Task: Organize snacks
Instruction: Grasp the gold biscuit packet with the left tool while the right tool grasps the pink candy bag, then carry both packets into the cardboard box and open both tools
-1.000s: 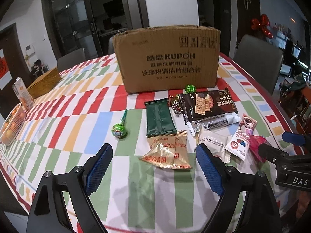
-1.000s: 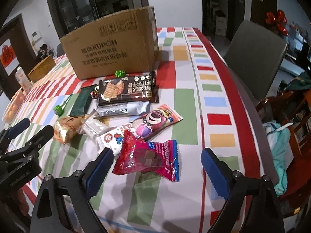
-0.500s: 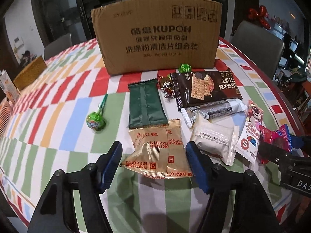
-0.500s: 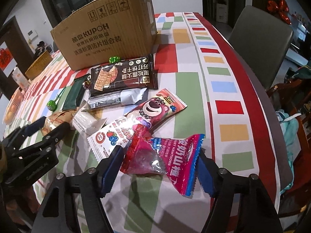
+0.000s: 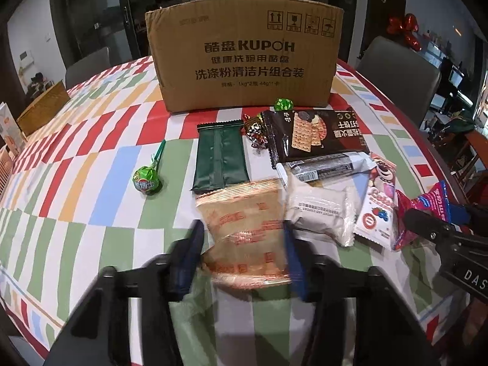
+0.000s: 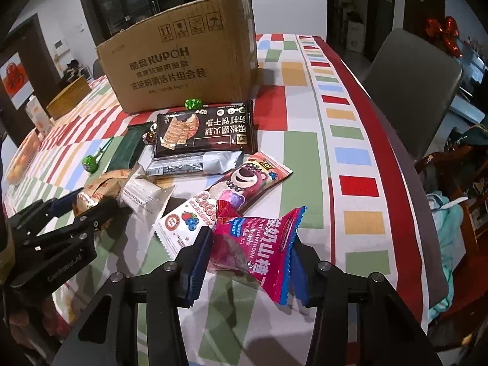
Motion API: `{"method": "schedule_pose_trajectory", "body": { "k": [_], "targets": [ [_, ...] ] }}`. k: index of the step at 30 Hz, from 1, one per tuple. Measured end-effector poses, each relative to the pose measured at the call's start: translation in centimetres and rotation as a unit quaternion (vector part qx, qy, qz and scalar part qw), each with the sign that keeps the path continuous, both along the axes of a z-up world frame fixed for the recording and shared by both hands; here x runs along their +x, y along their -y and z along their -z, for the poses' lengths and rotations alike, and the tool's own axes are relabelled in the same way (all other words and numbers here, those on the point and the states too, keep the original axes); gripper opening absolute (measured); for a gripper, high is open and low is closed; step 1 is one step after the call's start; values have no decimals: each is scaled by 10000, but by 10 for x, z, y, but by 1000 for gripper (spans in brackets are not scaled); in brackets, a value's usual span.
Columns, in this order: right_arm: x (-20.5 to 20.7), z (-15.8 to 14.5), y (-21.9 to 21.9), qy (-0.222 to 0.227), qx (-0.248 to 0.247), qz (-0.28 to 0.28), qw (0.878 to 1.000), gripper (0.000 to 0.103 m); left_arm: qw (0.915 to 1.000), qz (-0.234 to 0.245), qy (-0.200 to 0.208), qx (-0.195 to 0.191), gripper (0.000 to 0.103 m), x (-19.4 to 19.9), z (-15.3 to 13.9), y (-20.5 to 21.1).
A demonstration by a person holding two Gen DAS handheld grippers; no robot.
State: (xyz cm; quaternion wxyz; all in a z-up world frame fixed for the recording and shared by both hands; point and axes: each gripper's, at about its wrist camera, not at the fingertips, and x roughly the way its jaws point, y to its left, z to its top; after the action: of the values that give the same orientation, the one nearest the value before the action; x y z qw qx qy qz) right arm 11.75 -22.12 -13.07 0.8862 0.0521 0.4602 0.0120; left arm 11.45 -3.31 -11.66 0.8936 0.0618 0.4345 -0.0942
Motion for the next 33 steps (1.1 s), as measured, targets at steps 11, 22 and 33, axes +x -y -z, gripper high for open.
{"method": "schedule_pose_trajectory", "body": {
  "k": [11, 22, 33],
  "targets": [
    [-15, -27, -5, 492, 76, -229, 9985, 47, 9993, -3, 353, -143, 41, -24, -30, -3],
    [-8, -64, -17, 1075, 165, -607, 9922, 47, 9958, 74, 853, -313, 41, -20, -70, -5],
    [36, -115, -25, 1823, 90, -805, 9799, 47, 9867, 139, 1576, -384, 41, 17, -124, -10]
  ]
}}
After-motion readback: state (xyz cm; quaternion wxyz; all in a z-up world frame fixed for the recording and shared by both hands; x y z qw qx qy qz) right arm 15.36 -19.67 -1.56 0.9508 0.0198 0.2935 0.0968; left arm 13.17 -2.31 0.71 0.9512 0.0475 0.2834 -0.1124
